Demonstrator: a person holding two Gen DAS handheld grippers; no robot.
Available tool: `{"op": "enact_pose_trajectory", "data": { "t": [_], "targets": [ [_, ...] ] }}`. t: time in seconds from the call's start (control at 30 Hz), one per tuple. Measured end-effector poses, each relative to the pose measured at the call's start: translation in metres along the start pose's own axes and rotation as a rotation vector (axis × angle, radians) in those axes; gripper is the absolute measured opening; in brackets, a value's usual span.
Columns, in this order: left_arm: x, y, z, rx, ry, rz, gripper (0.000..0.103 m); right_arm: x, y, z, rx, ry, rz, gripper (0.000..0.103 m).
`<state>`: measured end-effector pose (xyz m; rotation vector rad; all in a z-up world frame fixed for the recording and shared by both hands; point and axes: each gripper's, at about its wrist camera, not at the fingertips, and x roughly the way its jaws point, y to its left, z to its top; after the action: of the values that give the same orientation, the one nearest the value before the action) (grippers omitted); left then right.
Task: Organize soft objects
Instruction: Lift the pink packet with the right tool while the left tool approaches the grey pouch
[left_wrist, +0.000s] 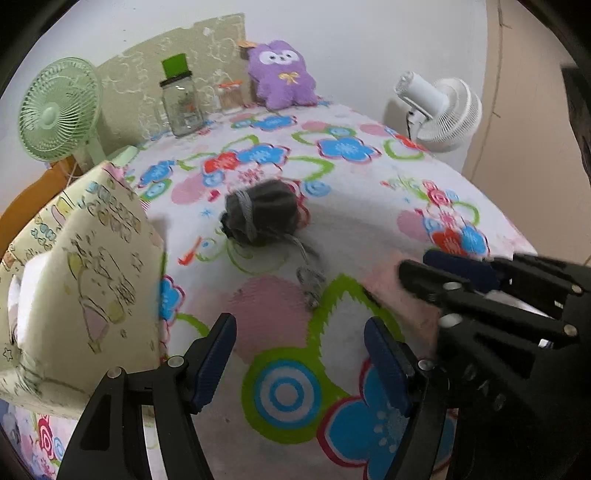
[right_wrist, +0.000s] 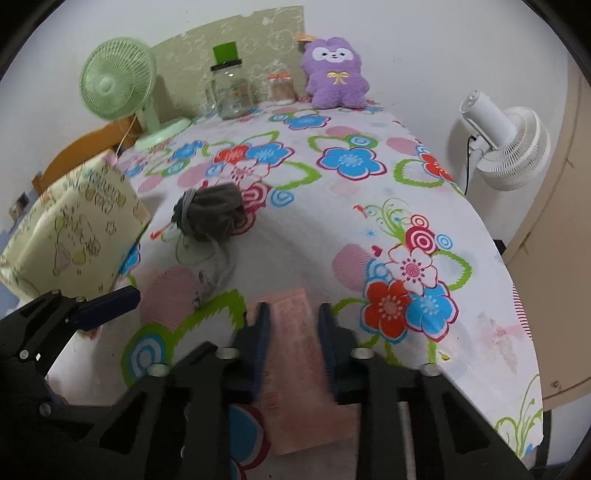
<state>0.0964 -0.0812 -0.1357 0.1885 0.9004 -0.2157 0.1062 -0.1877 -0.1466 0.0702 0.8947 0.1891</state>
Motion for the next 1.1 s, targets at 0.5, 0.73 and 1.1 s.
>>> {"op": "enact_pose_trajectory", "data": {
  "t": [0.5, 0.73, 1.1],
  "targets": [
    [0.003, 0.001, -0.007, 0.006, 0.036, 0.005, 0.075, 0.000, -0.006, 0.001, -0.014, 0.026, 0.013, 0.021],
    [-0.003, 0.001, -0.014, 0.001, 0.036, -0.011, 0.075, -0.007, 0.003, -0.006, -0.033, 0.023, 0.005, 0.060],
    [-0.011, -0.006, -0.023, 0.016, 0.027, -0.015, 0.074, -0.007, 0.008, -0.019, -0.026, 0.045, -0.010, 0.049]
  ]
}}
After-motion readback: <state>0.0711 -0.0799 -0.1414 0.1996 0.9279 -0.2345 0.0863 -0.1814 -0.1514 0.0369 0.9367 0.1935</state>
